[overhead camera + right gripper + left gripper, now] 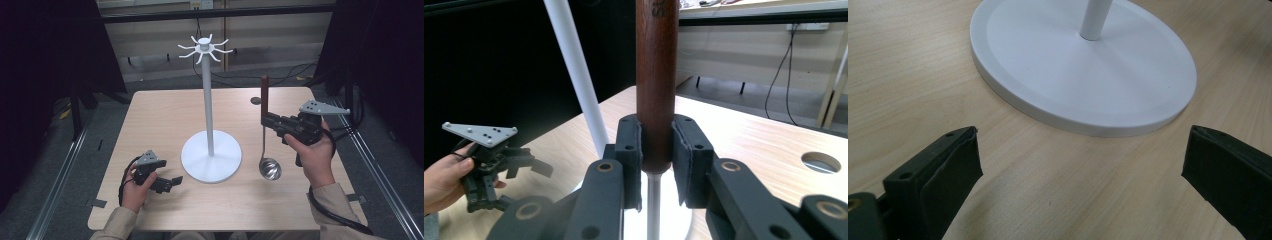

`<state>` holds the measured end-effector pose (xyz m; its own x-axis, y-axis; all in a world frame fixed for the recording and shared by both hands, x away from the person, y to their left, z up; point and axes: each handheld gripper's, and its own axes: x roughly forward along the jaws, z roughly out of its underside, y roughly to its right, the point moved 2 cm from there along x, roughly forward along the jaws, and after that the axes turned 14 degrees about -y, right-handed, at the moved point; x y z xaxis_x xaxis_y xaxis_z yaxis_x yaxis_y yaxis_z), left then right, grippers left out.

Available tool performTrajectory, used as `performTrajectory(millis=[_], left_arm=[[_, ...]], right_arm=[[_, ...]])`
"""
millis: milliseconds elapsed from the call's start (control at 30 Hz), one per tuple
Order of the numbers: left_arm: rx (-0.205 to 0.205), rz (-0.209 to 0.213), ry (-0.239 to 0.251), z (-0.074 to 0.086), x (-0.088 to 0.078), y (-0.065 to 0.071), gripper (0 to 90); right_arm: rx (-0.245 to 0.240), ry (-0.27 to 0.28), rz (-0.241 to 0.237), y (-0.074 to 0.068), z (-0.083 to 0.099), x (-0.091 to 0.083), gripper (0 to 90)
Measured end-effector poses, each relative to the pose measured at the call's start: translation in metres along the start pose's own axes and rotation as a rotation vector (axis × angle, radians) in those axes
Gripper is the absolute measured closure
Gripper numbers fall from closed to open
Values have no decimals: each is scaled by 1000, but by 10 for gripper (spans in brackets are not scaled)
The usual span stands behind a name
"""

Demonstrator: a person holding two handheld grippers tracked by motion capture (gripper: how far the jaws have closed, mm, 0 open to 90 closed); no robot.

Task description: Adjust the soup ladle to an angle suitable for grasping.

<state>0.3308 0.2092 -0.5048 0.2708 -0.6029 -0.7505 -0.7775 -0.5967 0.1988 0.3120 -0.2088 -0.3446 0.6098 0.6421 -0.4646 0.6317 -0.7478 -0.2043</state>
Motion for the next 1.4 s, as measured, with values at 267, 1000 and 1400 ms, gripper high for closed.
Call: performTrajectory(millis=[267, 1000, 1400], left_arm=[[1, -5, -4, 0, 0, 0, 19], [1, -4, -3, 0, -1, 0, 19], [-13, 5, 6, 0, 0, 0, 19]], right_arm=[[-16, 16, -22, -9, -11, -1, 751], [-59, 31, -47, -26, -40, -3, 751], [-86, 30, -62, -35, -57, -1, 751]])
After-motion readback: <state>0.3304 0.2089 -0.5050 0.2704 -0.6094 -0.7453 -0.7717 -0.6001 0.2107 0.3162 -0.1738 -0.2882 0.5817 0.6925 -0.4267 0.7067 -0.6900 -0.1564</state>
